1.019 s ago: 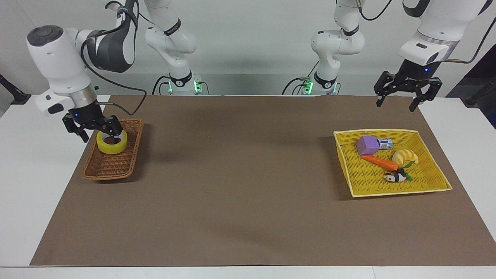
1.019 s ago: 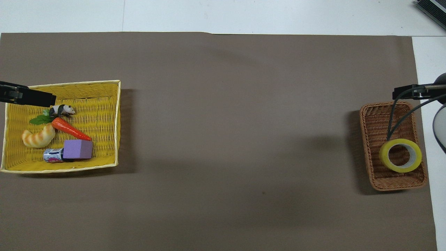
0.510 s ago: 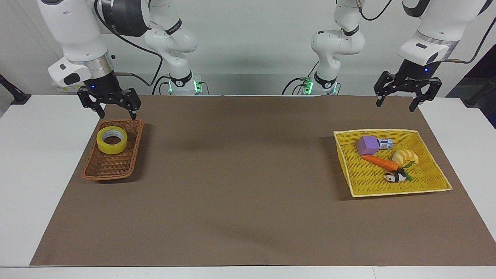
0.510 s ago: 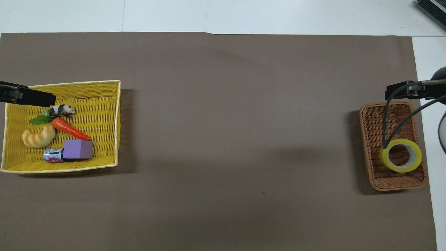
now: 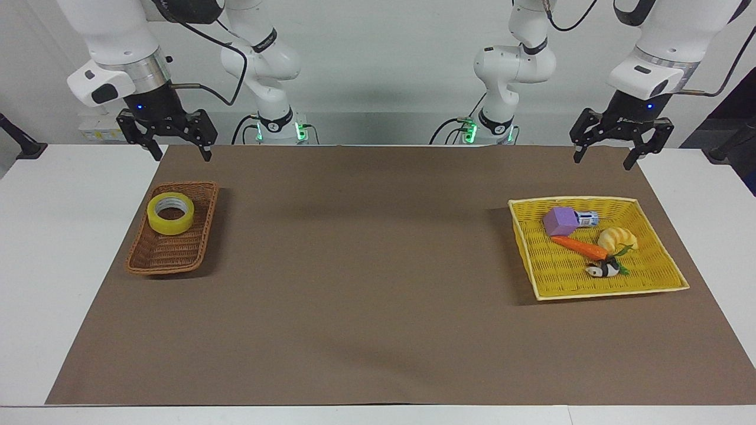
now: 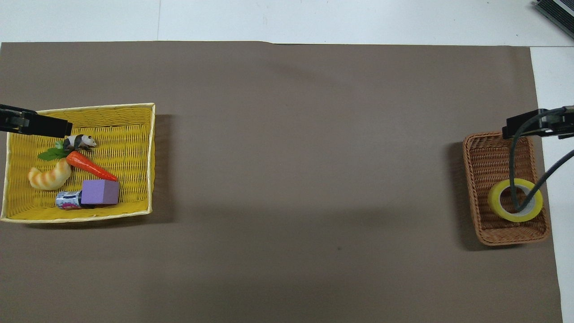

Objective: Move tape to another basket

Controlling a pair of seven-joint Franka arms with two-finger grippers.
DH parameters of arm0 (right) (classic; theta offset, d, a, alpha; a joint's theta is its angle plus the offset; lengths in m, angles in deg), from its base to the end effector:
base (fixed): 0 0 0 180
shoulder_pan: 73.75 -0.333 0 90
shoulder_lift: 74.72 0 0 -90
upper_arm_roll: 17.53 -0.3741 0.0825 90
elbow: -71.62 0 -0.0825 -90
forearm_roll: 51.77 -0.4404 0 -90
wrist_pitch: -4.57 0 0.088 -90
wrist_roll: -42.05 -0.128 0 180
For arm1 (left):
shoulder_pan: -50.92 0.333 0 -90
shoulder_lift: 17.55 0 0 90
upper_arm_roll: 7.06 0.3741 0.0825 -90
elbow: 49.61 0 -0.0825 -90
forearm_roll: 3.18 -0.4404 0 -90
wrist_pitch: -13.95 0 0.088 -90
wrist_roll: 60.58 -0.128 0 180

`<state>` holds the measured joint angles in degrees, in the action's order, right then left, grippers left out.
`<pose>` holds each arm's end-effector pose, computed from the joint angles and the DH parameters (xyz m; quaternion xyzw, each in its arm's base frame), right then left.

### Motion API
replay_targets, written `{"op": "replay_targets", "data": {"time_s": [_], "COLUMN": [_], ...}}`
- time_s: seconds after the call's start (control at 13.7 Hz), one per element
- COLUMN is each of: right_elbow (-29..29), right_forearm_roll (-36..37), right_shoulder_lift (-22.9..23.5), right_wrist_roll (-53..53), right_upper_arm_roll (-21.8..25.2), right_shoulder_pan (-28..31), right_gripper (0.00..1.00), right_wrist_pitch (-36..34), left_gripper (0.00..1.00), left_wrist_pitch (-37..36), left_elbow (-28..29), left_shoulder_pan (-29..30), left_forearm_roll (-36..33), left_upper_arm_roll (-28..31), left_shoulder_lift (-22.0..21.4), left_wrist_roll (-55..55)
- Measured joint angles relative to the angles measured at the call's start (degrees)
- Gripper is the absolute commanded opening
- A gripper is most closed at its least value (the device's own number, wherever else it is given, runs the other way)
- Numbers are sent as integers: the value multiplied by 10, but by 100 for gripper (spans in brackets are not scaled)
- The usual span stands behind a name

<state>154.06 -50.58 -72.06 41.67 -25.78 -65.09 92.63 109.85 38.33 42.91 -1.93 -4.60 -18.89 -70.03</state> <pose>0.6258 -0.0097 0.6997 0.9996 -0.0077 0.0261 0.0070 0.6129 -0.0618 0.7053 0.9882 -0.1298 0.0814 0.0086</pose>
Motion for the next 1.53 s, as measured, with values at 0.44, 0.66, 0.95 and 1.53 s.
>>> {"op": "replay_targets", "data": {"time_s": [0.44,0.66,0.95,1.53], "right_elbow": [0,0,0,-4], "right_forearm_roll": [0,0,0,0], "right_shoulder_lift": [0,0,0,-1], "right_wrist_roll": [0,0,0,0], "right_upper_arm_roll": [0,0,18,114], "right_shoulder_pan": [0,1,-7,-97], "right_gripper": [100,100,100,100], "right_wrist_pitch": [0,0,0,-22], "left_gripper": [100,100,100,100], "left_wrist_pitch": [0,0,0,0], "left_elbow": [0,0,0,0], "left_shoulder_pan": [0,0,0,0], "left_forearm_roll": [0,0,0,0], "left_upper_arm_roll": [0,0,0,0], "left_shoulder_lift": [0,0,0,0], "left_wrist_roll": [0,0,0,0]}}
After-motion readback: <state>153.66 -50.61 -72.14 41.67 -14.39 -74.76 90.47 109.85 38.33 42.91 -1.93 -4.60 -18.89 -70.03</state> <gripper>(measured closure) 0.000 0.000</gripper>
